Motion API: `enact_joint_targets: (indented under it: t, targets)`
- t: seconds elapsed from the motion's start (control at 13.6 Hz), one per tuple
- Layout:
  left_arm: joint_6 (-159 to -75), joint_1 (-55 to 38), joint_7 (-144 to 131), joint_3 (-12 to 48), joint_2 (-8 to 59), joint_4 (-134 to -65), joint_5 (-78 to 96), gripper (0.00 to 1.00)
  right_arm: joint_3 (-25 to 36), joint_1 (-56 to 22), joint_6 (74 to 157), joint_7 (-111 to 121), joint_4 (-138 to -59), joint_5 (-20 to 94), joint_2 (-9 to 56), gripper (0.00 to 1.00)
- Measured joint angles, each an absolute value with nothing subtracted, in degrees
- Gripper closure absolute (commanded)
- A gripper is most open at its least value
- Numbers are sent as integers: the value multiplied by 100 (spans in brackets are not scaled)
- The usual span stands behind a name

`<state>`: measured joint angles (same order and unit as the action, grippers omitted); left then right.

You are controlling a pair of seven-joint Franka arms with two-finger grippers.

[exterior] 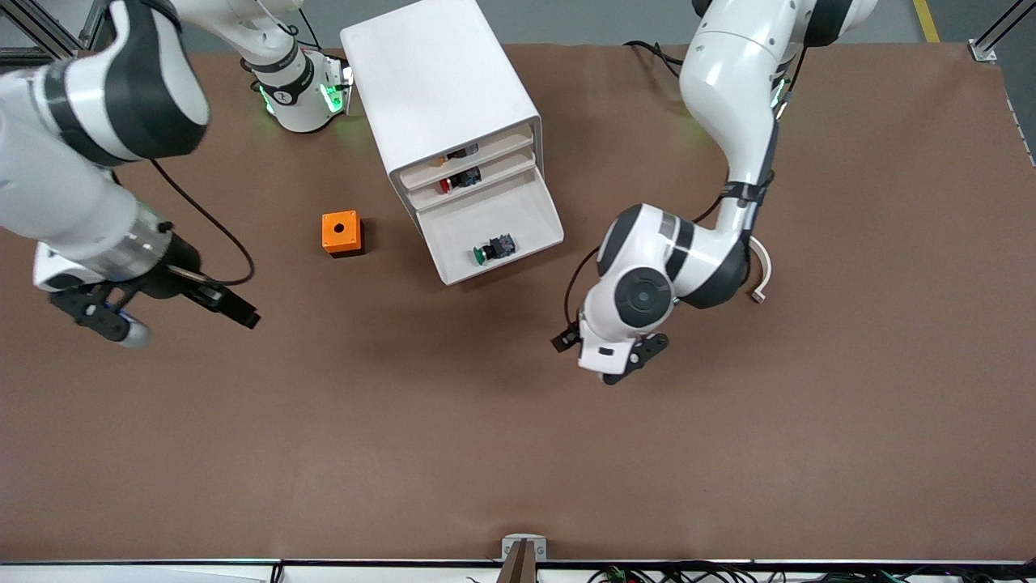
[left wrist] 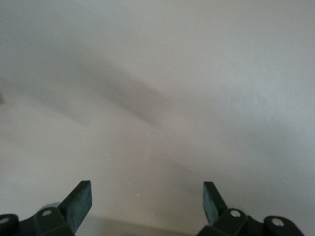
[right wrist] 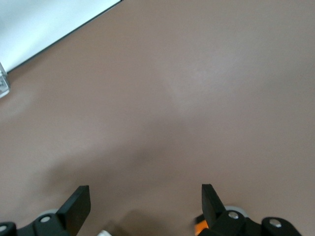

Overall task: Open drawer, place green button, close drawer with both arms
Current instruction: 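Push the drawer shut with the left gripper while the right gripper withdraws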

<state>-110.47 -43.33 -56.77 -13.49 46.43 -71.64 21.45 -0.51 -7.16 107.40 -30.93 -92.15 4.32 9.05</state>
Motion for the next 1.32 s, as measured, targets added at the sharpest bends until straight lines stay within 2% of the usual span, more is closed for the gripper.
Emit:
enact_joint_targets:
  t: [0.22, 0.51, 0.81, 1.32]
  targets:
    - [-11598, -4777, -5743, -1296, 4848, -7217, 2148, 1, 187, -623, 10387, -2015, -9214, 432, 529, 0]
    - [-11659, -4912, -5733, -885, 4859, -7235, 2149, 1, 243, -549, 9836, -1720, -9217, 397, 111, 0]
    - [-11660, -5189, -5740, -775, 4886, -7418, 2149, 1, 247, -548, 9462, -1499, -9218, 285, 52, 0]
    - [-11661, -5265, -6060, -340, 4919, -7489, 2150, 1, 202, -249, 9457, -1169, -9146, 147, 51, 0]
